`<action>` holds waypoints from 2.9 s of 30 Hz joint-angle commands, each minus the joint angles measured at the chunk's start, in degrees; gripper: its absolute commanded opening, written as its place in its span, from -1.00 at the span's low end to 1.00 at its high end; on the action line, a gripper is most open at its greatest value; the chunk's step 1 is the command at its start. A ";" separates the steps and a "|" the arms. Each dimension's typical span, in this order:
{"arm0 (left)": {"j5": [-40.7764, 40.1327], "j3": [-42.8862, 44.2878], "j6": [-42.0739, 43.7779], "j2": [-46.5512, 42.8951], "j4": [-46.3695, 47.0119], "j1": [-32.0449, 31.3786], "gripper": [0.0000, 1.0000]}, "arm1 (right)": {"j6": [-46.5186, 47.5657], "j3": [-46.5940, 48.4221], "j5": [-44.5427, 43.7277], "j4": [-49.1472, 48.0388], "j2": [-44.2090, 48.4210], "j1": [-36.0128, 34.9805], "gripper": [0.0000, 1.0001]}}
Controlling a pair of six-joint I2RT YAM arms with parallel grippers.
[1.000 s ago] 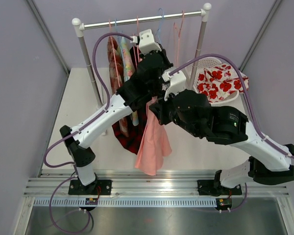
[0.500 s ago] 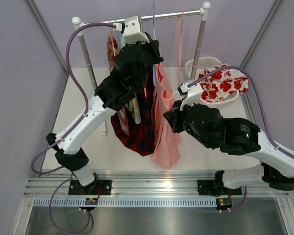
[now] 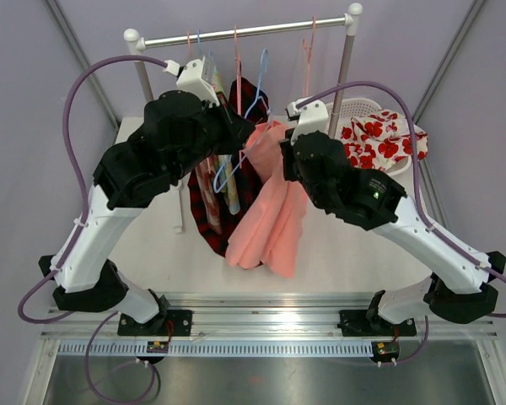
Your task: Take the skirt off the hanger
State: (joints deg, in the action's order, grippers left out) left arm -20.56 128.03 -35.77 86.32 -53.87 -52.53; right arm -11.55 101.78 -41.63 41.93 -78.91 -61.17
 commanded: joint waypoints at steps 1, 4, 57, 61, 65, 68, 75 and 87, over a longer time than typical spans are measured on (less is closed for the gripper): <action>7.80 2.40 -3.69 -1.42 -10.89 0.33 -1.00 | 3.11 3.78 3.92 -5.63 -0.44 5.61 -1.00; 13.60 3.19 -4.22 -0.63 -18.00 0.33 -1.00 | 3.99 3.08 5.24 -5.98 -1.59 8.86 -1.00; 28.90 -7.96 -12.92 -29.19 -30.62 -3.10 -1.00 | -1.28 -22.86 -21.91 1.75 26.70 18.36 -1.00; 30.57 -17.53 -10.29 -28.94 -18.76 -3.10 -1.00 | 9.55 -20.31 -22.10 -6.72 28.20 18.36 -1.00; 30.32 -15.55 -5.02 -20.34 -11.62 -3.10 -1.00 | 25.76 -13.55 -20.87 -15.99 22.78 18.98 -1.00; 24.09 -0.63 -0.98 -9.01 -11.96 -3.10 -1.00 | 31.58 -3.38 -17.09 -15.74 17.59 21.78 -1.00; 15.55 11.48 3.51 4.73 -0.07 2.51 -1.00 | 33.52 11.59 -6.81 -13.61 7.38 36.99 -1.00; 3.26 14.27 19.75 14.57 21.51 5.60 -1.00 | 11.76 53.08 25.14 -7.02 -25.49 65.80 -1.00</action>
State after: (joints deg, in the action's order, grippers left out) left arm -12.56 138.39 -23.55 99.22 -41.65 -47.29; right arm 10.70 149.14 -32.10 37.69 -100.55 -1.37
